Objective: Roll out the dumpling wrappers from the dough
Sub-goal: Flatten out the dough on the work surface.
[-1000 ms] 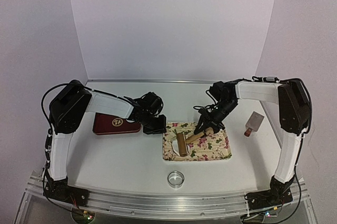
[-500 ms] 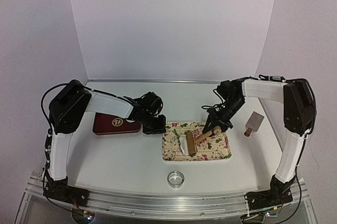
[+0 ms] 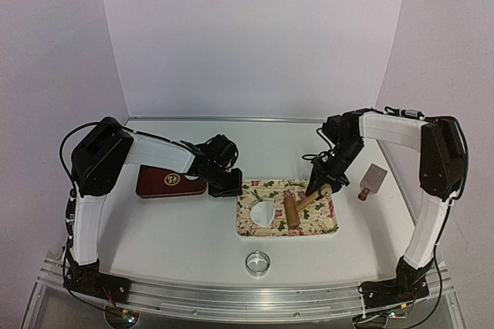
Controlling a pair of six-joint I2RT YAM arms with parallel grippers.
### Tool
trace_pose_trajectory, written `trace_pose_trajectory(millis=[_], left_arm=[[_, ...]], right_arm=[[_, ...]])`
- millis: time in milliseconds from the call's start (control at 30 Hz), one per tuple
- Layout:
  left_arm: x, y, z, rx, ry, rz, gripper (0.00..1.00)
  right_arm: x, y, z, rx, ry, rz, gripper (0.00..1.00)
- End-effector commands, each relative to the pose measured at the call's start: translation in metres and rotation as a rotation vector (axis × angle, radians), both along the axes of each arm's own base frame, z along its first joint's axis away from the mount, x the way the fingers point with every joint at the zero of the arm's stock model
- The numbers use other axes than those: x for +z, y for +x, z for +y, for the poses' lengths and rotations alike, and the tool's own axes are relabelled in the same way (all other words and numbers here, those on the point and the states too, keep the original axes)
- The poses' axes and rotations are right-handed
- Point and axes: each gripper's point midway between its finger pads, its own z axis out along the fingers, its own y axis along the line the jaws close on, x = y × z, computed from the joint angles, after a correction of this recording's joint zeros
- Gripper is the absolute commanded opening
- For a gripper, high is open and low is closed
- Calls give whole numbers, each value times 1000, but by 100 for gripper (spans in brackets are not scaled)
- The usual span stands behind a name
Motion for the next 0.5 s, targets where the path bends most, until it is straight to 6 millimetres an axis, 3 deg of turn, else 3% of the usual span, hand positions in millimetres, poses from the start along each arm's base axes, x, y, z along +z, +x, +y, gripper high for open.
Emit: trace_pose_trajectory(millis=[0,67,267,367,467], left_arm=[[-10,-2,32,24,126,39,0],[-7,-4,22,6,116,40,0],[-4,-10,-1,-25,81,46,0],[-3,-8,-9,-39,70,41,0],[0,-6,-14,-51,59,34,0]], right_arm=[[-21,-5,-114,77,-647,-61,0],[9,1,-100,57,-559,-119,0],[84,0,-28,74,-127,-223,0],[107,-5,-8,100,-50,-267,0],[118,-11,12,130,6,-277,0]])
